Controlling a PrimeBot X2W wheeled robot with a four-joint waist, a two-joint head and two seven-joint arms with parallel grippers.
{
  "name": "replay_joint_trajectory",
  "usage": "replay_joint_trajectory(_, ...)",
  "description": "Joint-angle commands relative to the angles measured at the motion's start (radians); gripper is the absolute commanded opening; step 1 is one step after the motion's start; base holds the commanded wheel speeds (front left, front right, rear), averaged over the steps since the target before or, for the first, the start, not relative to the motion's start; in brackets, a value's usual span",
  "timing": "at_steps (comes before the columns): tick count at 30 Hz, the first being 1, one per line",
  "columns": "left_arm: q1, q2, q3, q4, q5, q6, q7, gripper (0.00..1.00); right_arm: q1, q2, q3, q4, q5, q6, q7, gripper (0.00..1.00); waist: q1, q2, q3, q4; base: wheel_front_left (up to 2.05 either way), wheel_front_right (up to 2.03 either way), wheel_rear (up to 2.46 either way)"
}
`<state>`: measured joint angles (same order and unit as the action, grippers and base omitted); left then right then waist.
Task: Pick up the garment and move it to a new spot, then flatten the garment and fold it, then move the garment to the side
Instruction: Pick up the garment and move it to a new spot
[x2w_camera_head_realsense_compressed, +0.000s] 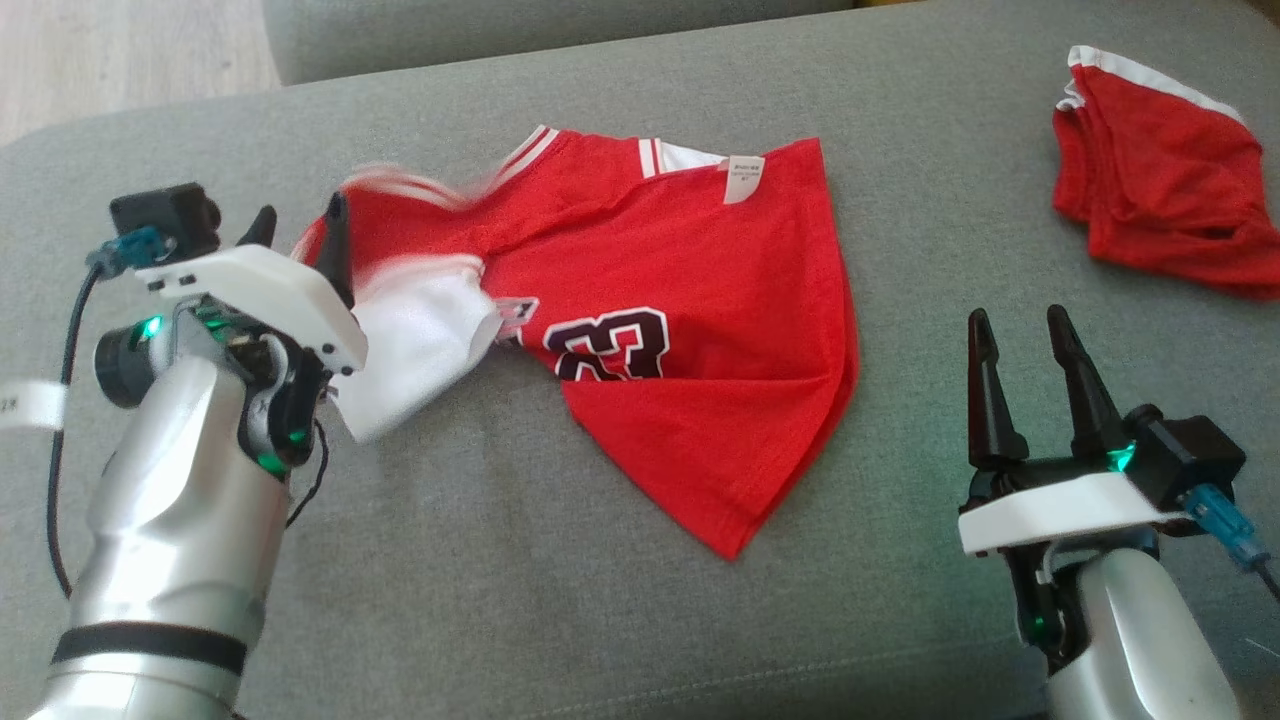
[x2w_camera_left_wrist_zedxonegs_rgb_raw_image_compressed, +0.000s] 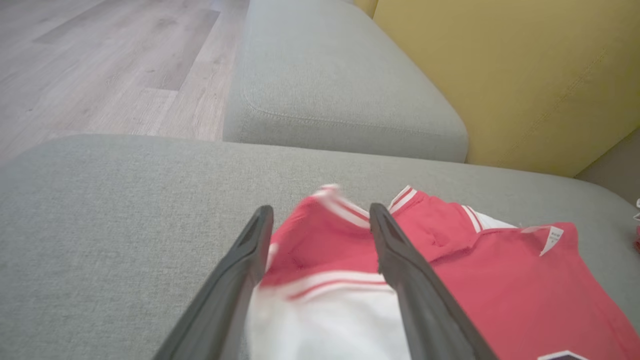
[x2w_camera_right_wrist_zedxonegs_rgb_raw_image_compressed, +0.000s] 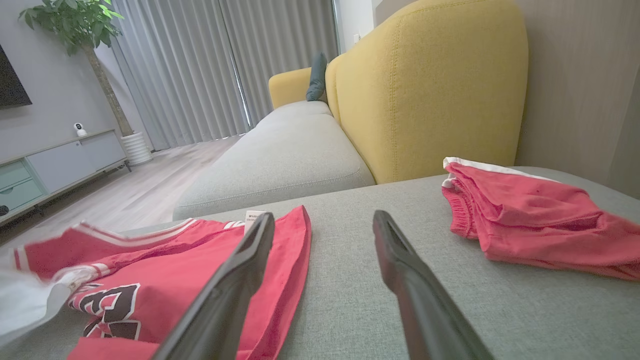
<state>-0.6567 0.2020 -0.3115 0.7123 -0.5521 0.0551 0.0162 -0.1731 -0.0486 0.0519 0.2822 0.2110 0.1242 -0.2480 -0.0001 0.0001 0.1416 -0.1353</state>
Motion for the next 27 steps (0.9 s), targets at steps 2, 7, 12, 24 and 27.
replay_joint_trajectory(2, -0.013, 0.035, 0.04, -0.047, -0.014, -0.014, -0.05, 1.0, -0.029, -0.002, 0.022, -0.026, -0.004, 0.007, -0.012, 1.0, 0.0001, -0.0001, -0.007, 0.006, 0.0, 0.0, 0.0)
replay_joint_trajectory(7, 0.056, 0.026, 0.041, -0.116, -0.018, -0.035, -0.146, 1.0, -0.019, -0.002, 0.018, -0.021, -0.02, 0.007, -0.012, 1.0, 0.0001, -0.0001, -0.033, 0.022, 0.0, 0.0, 0.0)
replay_joint_trajectory(12, 0.156, 0.025, 0.026, -0.202, -0.005, -0.033, -0.207, 1.0, -0.005, -0.002, 0.003, -0.024, -0.046, 0.007, 0.004, 1.0, 0.0001, -0.0001, -0.065, 0.038, 0.0, 0.0, 0.0)
replay_joint_trajectory(24, 0.451, -0.008, 0.02, -0.424, 0.043, 0.044, -0.273, 1.0, 0.076, -0.002, -0.013, -0.06, -0.083, 0.007, 0.052, 1.0, 0.0001, -0.0001, -0.147, 0.071, 0.0, 0.0, 0.0)
replay_joint_trajectory(27, 0.495, -0.019, 0.023, -0.455, 0.052, 0.054, -0.275, 1.0, 0.091, -0.002, -0.012, -0.068, -0.075, 0.007, 0.055, 1.0, 0.0001, -0.0001, -0.154, 0.075, 0.0, 0.0, 0.0)
